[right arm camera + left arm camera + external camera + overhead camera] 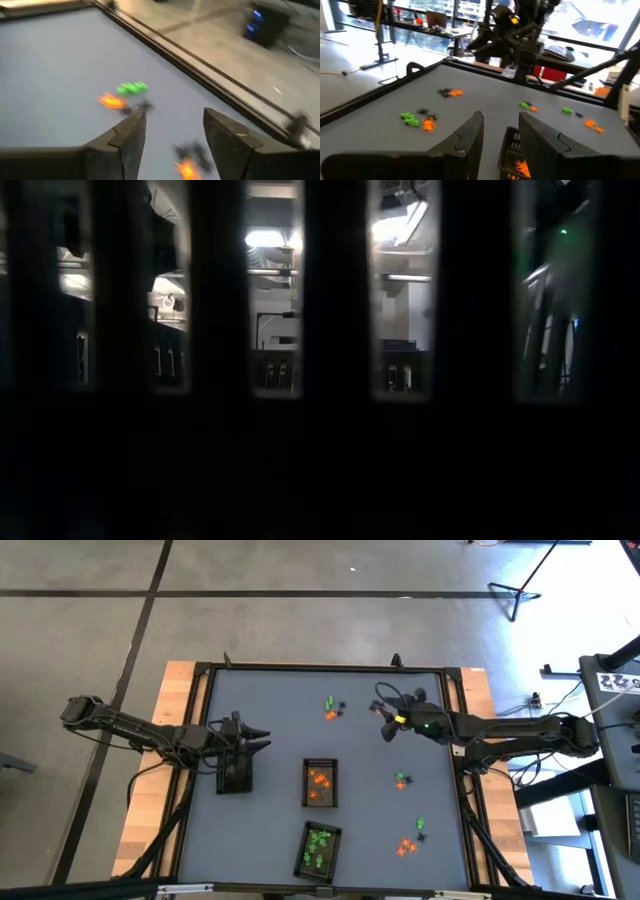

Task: Sort Halloween decoration
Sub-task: Put the black spider toy into the top left black basket

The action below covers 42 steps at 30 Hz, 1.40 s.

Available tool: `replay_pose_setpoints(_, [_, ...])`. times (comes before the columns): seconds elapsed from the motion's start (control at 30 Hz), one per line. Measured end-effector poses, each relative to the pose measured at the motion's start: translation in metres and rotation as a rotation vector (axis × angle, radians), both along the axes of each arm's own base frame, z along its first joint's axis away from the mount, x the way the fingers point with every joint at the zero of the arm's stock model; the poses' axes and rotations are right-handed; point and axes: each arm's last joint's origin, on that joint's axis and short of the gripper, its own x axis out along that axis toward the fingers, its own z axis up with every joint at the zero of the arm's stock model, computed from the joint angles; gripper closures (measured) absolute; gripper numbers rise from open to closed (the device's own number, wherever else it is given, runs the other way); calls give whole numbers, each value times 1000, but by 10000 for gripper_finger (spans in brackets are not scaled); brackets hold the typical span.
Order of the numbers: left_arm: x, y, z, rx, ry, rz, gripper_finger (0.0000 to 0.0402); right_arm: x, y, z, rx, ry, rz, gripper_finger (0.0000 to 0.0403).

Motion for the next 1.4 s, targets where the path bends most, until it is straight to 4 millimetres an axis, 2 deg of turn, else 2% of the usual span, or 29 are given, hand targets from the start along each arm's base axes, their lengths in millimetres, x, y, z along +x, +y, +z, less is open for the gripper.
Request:
replay_pose_setpoints(0.17, [0, 1, 0, 5, 0, 45, 285, -9, 0, -12, 93, 68, -126, 205])
replay_pose_setpoints(0.4, [-1, 2, 0, 9, 0, 86, 285, -9, 0, -16, 137, 72, -147, 205])
replay_pose_setpoints(0.5, [-1, 3, 1, 14, -6, 92, 285, -7, -6, -19, 135, 73, -183, 205])
replay_pose_setpoints(0.67, [0, 6, 3, 8, -29, 110, 285, -6, -31, -37, 195, 125, -298, 205])
replay_pose_setpoints(0.83, [0, 8, 4, 7, -40, 120, 285, 0, -68, -47, 344, 114, -291, 205])
replay_pose_setpoints(1.0, [0, 7, 4, 6, -43, 119, 285, 14, -99, -53, 395, 180, -272, 205])
replay_pose_setpoints(1.23, [0, 7, 4, 4, -42, 101, 285, 44, -122, -69, 456, 317, -262, 205])
replay_pose_setpoints(1.4, [0, 6, 4, -3, -42, 80, 285, 56, -131, -83, 490, 383, -270, 205])
